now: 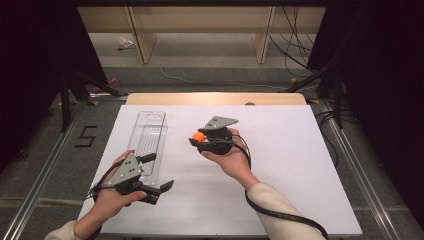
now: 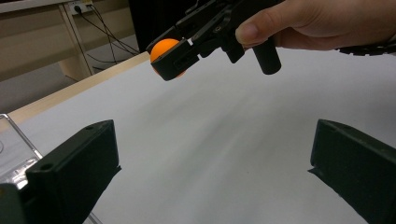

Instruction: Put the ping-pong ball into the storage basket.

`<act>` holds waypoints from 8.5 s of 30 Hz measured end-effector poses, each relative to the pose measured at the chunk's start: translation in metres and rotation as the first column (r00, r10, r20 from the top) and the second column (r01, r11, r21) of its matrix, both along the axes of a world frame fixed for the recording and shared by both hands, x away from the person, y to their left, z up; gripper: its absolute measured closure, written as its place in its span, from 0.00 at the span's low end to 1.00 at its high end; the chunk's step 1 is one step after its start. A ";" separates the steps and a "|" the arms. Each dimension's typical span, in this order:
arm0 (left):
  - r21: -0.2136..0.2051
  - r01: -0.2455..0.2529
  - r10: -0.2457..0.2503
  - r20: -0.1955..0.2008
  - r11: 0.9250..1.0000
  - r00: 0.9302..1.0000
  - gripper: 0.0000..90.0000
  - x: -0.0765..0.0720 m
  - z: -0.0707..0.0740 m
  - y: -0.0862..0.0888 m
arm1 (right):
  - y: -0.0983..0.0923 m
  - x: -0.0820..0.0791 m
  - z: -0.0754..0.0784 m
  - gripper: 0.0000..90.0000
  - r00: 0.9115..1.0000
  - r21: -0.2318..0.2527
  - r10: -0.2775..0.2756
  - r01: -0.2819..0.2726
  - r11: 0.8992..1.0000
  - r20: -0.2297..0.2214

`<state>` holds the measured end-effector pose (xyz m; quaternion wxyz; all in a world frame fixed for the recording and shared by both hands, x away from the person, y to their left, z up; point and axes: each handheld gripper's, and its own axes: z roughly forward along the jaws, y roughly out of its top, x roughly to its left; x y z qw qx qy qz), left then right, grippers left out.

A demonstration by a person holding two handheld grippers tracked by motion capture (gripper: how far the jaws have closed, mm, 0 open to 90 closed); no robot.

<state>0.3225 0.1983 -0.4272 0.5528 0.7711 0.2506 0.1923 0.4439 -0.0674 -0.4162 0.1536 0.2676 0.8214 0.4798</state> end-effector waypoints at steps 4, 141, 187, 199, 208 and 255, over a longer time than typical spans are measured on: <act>0.001 0.000 0.000 0.000 1.000 1.000 0.01 0.000 0.000 0.000 | 0.002 0.000 0.002 0.57 1.000 0.004 0.004 -0.004 1.000 0.002; 0.007 0.011 -0.011 -0.002 1.000 1.000 0.01 -0.001 0.000 0.000 | 0.060 0.015 0.008 0.57 0.996 0.020 0.092 -0.092 0.996 -0.006; 0.010 0.013 -0.013 0.000 1.000 1.000 0.00 -0.001 0.000 0.000 | 0.082 0.025 0.013 0.57 0.993 0.014 0.121 -0.121 0.993 -0.011; 0.012 0.016 -0.016 0.002 1.000 1.000 0.00 -0.001 0.000 -0.001 | 0.090 0.027 0.013 0.57 0.991 0.004 0.133 -0.133 0.991 -0.012; 0.011 0.017 -0.017 0.000 1.000 1.000 0.00 -0.001 0.000 -0.001 | 0.095 0.029 0.014 0.57 0.990 0.000 0.139 -0.139 0.990 -0.016; 0.014 0.023 -0.023 0.003 1.000 1.000 0.00 -0.001 0.000 -0.001 | 0.122 0.044 0.011 0.57 0.985 -0.021 0.169 -0.170 0.985 -0.036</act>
